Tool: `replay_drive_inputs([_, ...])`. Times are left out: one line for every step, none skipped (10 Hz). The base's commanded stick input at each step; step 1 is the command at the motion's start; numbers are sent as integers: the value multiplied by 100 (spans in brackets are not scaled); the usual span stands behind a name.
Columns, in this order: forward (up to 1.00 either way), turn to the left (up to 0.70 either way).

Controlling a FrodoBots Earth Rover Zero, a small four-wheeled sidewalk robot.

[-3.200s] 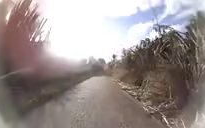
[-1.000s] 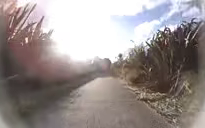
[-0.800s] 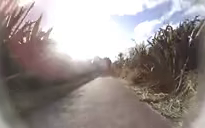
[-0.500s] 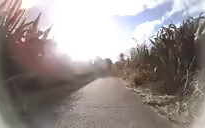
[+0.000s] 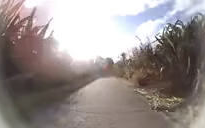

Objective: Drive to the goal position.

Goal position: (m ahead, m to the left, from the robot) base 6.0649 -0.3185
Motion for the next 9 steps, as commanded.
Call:
replay_drive_inputs([50, 3])
replay_drive_inputs([50, 3])
replay_drive_inputs([50, 3])
replay_drive_inputs([50, -2])
replay_drive_inputs([50, -6])
replay_drive_inputs([50, -10])
replay_drive_inputs([50, -14])
replay_drive_inputs([50, -19])
replay_drive_inputs([50, -23])
